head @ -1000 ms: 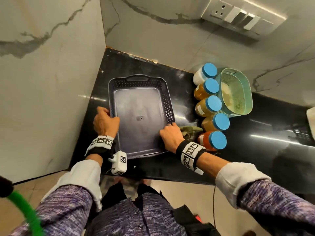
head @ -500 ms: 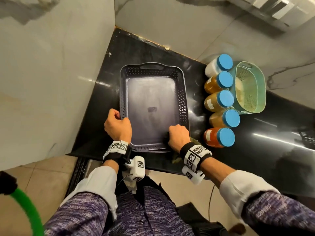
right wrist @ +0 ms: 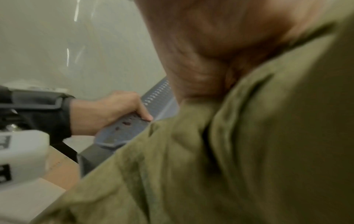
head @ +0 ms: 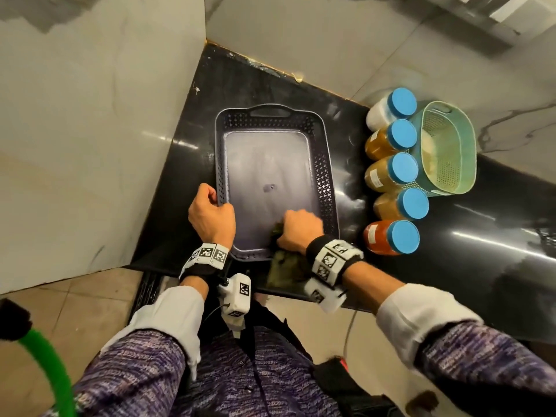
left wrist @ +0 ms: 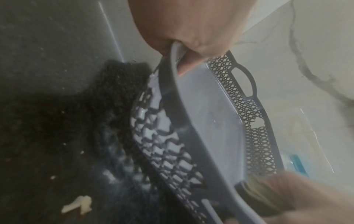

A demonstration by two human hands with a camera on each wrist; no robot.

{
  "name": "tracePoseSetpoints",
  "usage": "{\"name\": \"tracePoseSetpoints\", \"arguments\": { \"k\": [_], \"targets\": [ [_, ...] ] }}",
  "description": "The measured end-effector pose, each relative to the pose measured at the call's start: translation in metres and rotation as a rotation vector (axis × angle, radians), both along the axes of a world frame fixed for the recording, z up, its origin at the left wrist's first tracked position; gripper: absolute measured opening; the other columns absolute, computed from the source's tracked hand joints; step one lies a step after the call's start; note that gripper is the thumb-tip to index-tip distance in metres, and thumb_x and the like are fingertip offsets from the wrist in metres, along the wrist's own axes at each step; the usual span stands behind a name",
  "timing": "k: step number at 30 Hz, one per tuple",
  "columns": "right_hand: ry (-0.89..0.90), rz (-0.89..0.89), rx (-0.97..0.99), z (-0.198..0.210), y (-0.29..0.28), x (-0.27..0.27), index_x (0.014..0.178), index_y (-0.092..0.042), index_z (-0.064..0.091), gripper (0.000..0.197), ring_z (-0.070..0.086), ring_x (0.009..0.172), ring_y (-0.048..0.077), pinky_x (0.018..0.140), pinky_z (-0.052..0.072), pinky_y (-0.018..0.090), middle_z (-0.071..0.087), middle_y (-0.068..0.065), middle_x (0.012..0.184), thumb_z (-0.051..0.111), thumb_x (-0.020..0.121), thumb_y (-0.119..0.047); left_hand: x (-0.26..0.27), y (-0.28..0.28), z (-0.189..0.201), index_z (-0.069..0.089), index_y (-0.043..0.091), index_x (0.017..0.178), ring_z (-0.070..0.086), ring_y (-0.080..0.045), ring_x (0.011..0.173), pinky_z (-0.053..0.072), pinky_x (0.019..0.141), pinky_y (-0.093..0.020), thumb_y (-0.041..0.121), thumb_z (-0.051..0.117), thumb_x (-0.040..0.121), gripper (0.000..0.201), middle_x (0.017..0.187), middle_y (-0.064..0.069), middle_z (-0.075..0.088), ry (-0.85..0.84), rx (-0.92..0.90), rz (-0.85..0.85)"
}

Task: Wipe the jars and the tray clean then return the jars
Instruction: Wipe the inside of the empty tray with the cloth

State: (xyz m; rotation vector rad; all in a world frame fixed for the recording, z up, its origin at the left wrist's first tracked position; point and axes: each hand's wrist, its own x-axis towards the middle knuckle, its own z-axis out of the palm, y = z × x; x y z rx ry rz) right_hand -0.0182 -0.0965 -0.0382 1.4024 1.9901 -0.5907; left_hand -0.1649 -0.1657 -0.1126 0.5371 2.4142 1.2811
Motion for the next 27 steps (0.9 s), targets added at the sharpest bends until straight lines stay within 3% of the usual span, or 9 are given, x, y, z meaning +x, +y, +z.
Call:
{"name": "tracePoseSetpoints", "arguments": {
  "k": [5,8,13,15,17,20,23,25,27],
  "targets": [
    [-0.083,0.006,0.056,0.006,0.014,0.033,0.120,-0.004,0.066,0.039,0.067,0.115,0.043,0.094,0.056,0.044,0.069,0.021,0.124,0.072,0.086,-0.023,0.002,0.000,-0.001,0.047,0.008,0.073,0.053,-0.030,0.061,0.048,0.056,-0.044,-0.011,0.056,0.069,0.022,0.066,-0.007,0.055,-0.039,0.011,0.060],
    [0.003,-0.046,-0.014,-0.003,-0.007,0.015,0.115,-0.003,0.065,0.037,0.066,0.114,0.044,0.091,0.056,0.043,0.069,0.022,0.122,0.073,0.085,-0.023,0.004,0.006,-0.003,0.049,0.008,0.074,0.050,-0.027,0.061,0.047,0.058,-0.043,-0.012,0.055,0.068,0.022,0.065,-0.006,0.054,-0.046,0.005,0.046],
    [0.248,-0.237,-0.195,-0.025,-0.030,-0.046,0.098,-0.011,0.055,0.027,0.065,0.107,0.040,0.076,0.050,0.037,0.068,0.019,0.115,0.073,0.087,-0.027,0.004,0.004,-0.004,0.055,0.008,0.081,0.056,-0.027,0.062,0.046,0.059,-0.037,-0.009,0.059,0.068,0.022,0.067,-0.007,0.059,-0.036,0.032,0.019],
    [0.283,-0.343,-0.257,-0.033,-0.027,-0.057,0.103,-0.007,0.060,0.034,0.067,0.106,0.037,0.077,0.052,0.036,0.069,0.017,0.114,0.075,0.083,-0.031,0.004,0.003,-0.002,0.059,0.008,0.086,0.053,-0.023,0.060,0.042,0.059,-0.035,-0.009,0.059,0.068,0.024,0.066,-0.004,0.056,-0.049,0.043,0.033],
    [0.282,-0.420,-0.292,-0.038,-0.019,-0.053,0.106,-0.003,0.067,0.045,0.069,0.111,0.038,0.086,0.060,0.042,0.072,0.018,0.115,0.074,0.074,-0.034,0.009,0.001,0.002,0.061,0.008,0.092,0.052,-0.024,0.061,0.040,0.059,-0.031,-0.009,0.058,0.070,0.028,0.067,-0.002,0.055,-0.081,0.063,0.071],
    [0.156,-0.171,-0.203,-0.035,-0.007,-0.039,0.120,-0.007,0.065,0.044,0.065,0.118,0.038,0.094,0.056,0.039,0.068,0.018,0.126,0.072,0.082,-0.028,0.031,-0.012,0.006,0.057,0.007,0.102,0.064,-0.035,0.077,0.041,0.066,-0.034,-0.007,0.061,0.075,0.031,0.079,-0.007,0.066,-0.188,0.027,0.133],
    [0.063,0.216,-0.103,-0.029,0.005,-0.027,0.121,-0.009,0.069,0.038,0.068,0.114,0.038,0.088,0.056,0.040,0.070,0.018,0.121,0.072,0.085,-0.020,0.044,-0.028,0.016,0.051,0.006,0.114,0.065,-0.039,0.090,0.039,0.073,-0.036,0.015,0.078,0.083,0.043,0.091,-0.011,0.067,-0.205,-0.069,0.061],
    [0.019,0.388,-0.087,-0.023,0.015,-0.022,0.116,-0.011,0.072,0.031,0.071,0.108,0.038,0.081,0.056,0.039,0.073,0.016,0.114,0.071,0.085,-0.016,0.024,-0.021,0.023,0.048,0.004,0.120,0.061,-0.037,0.093,0.032,0.074,-0.030,0.025,0.083,0.080,0.058,0.098,-0.008,0.060,-0.142,-0.050,0.060],
    [-0.027,0.464,-0.084,-0.016,0.022,-0.016,0.119,-0.013,0.072,0.031,0.072,0.107,0.037,0.080,0.056,0.038,0.074,0.013,0.115,0.070,0.088,-0.016,-0.012,0.001,0.025,0.047,0.002,0.124,0.059,-0.038,0.100,0.035,0.079,-0.034,0.024,0.083,0.075,0.064,0.111,-0.014,0.058,-0.044,-0.027,0.075]
  ]
}}
